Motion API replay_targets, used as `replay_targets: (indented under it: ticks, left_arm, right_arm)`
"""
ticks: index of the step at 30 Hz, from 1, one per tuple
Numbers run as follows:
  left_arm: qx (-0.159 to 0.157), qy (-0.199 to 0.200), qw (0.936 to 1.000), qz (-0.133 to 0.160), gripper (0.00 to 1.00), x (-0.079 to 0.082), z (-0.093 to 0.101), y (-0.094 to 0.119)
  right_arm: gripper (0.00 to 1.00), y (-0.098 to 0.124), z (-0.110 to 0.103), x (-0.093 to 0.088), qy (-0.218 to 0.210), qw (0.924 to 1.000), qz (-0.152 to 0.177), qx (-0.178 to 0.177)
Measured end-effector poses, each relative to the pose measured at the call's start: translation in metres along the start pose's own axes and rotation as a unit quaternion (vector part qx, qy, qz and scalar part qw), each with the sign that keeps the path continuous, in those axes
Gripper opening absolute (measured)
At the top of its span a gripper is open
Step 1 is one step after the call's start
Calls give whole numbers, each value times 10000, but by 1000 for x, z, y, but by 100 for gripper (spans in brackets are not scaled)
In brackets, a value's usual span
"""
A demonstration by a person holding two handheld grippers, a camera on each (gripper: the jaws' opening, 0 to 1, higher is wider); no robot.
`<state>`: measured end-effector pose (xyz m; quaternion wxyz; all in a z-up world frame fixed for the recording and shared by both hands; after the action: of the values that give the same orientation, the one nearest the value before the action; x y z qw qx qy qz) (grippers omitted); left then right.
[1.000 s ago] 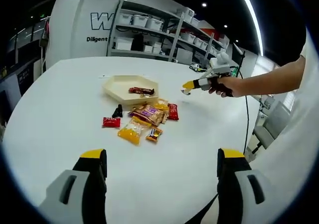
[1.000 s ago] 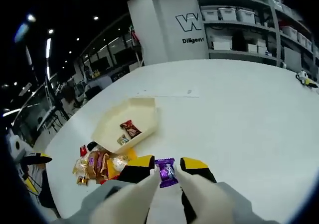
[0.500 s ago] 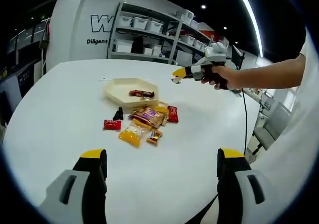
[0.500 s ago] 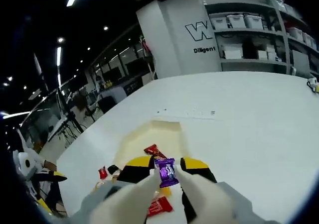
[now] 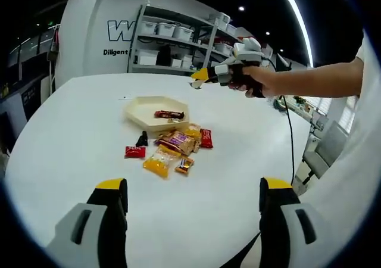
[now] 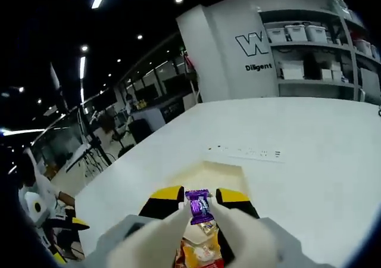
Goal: Place the target food into the container with the food tongs after gripping and lifting it, then release it inside without dropping or visibly crushing the food.
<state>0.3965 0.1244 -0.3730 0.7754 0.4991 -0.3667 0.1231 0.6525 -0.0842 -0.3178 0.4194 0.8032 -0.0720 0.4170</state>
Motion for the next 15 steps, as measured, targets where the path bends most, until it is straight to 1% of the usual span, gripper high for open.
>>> replay_targets:
  ticks: [2,7,10,12,15]
  left_arm:
    - [4,-13,10000,6,90,0,0,0]
    - [24,-1,10000,12,90,1,-1,2]
    - [36,-3,10000,27,90,1,-3,3]
    - [39,3,10000,26,90,1,-5,3]
    - [40,8,10000,23,90,1,-5,4]
  right_arm:
    - [15,-2,-2,3,49,10000,25,12]
    - [15,2,-12,6,111,9999,74,70]
    - [16,4,-15,6,96,9998,117,98]
    - [16,2,-12,8,70,9998,119,113]
    - [17,7,-18,7,59,9998,153,125]
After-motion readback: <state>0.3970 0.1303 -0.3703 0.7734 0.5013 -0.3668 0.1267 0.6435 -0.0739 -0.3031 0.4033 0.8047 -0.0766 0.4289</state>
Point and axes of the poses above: the point that each gripper's makers call its tool centre point, and the gripper's own axes: y roughly backward along the fingers, z roughly to its right, x roughly out of its top, the point moved 8 cm from there along y, roughly backward along the fingers, and after that the axes turned 15 degrees about -z, right-handed, at the moved point
